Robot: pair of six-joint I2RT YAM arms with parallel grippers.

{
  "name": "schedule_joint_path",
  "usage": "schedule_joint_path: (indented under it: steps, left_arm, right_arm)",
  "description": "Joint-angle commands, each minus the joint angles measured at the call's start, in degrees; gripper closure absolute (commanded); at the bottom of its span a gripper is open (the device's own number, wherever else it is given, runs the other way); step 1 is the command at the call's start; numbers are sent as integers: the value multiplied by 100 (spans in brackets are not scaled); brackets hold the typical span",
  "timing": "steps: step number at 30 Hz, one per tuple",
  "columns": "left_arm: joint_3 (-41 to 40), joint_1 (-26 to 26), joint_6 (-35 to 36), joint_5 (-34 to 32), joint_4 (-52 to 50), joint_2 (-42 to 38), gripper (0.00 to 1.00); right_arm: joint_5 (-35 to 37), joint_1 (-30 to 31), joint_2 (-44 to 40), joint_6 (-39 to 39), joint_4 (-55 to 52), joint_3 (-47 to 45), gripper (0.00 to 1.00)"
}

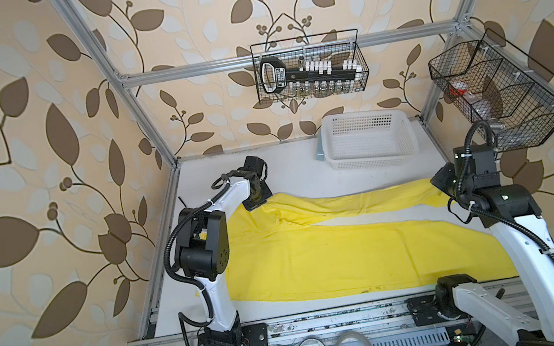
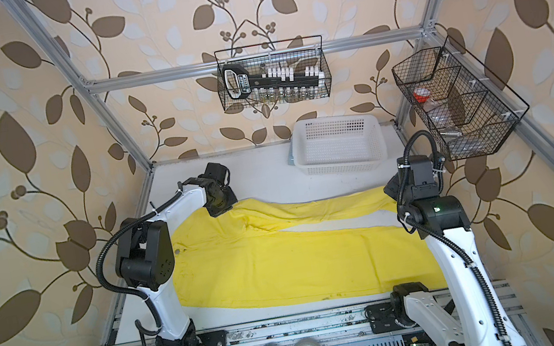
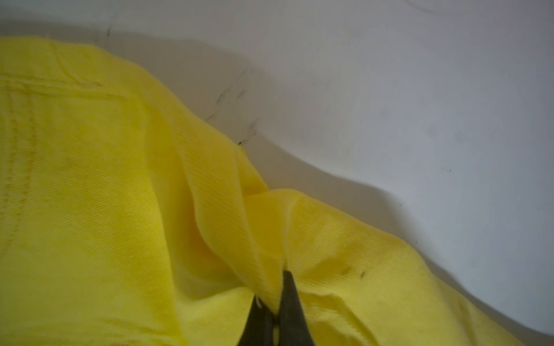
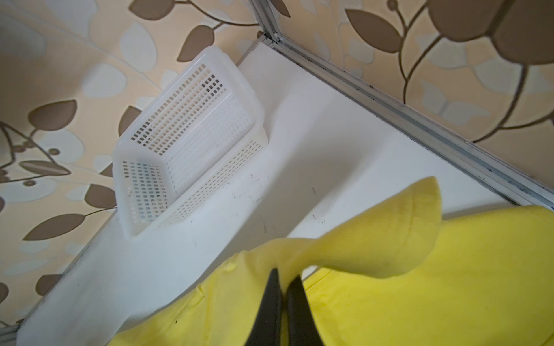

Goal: Fold and stack the trousers
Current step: Flatten out the trousers at the center of the table.

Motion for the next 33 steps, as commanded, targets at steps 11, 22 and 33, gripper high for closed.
schedule_joint_path:
  steps: [11, 22, 33]
  left_arm:
    - [505, 54, 16, 183, 212, 141, 93]
    - [270, 9, 231, 176, -18, -857, 47]
    - [-1363, -970, -176, 356, -56, -2365, 44]
  right_arm:
    - [-530, -861, 1219, 78, 1480, -557, 100]
    - [-553, -736, 1224, 55, 1332, -613, 100]
    - [253, 210, 365, 329, -532, 4, 100]
